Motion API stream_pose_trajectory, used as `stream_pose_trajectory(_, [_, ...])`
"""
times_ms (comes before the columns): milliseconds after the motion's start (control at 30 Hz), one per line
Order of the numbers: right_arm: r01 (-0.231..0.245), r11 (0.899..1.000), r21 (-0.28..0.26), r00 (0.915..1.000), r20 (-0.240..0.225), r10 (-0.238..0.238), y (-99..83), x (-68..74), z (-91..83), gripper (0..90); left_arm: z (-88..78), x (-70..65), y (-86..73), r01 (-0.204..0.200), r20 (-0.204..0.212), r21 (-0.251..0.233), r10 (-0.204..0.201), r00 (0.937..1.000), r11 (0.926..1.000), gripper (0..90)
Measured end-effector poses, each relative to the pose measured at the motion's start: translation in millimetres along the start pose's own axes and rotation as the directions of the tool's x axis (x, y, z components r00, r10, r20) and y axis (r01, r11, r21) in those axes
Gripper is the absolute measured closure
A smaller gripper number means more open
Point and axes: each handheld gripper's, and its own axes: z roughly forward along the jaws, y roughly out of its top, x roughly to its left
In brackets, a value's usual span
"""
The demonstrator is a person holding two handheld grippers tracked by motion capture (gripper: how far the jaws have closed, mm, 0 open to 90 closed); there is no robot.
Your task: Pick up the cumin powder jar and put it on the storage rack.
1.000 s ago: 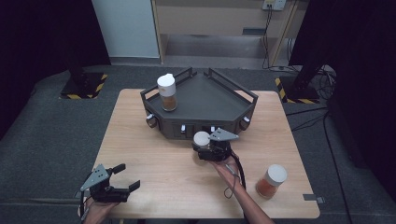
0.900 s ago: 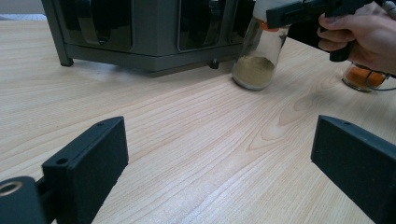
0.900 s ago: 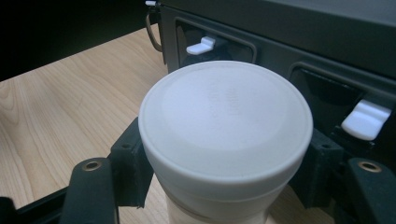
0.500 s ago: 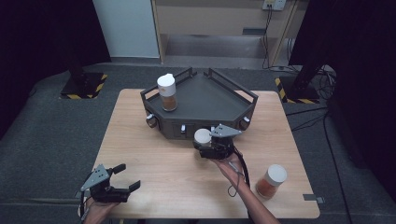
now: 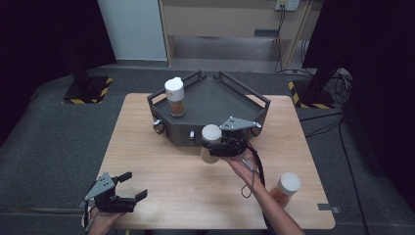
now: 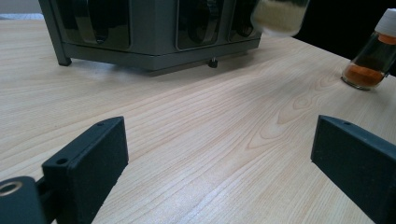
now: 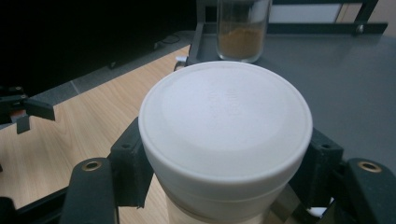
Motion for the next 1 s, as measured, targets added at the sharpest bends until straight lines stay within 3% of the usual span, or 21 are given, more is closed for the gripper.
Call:
stream_pose_trajectory(500, [0.0,1.0,0.009,1.0,0.003,0.0,66.9,-6.5,-9.3,33.8,0.2,0.1,0.1,0.002,0.001,0.002,-0.002,1.0,1.0,2.9])
stream_pose_trajectory(800, [-0.012,1.0,0.004,0.9986,0.051,0.012,100.1,-14.2,0.7,33.8,0.4,0.5,0.1,0.001,0.003,0.004,-0.001,1.0,1.0,2.9])
stream_pose_trajectory(1000, [-0.018,1.0,0.001,0.9969,0.077,0.018,110.3,-18.8,10.3,33.8,0.7,0.6,0.7,-0.003,0.005,0.008,0.003,1.0,1.0,2.9])
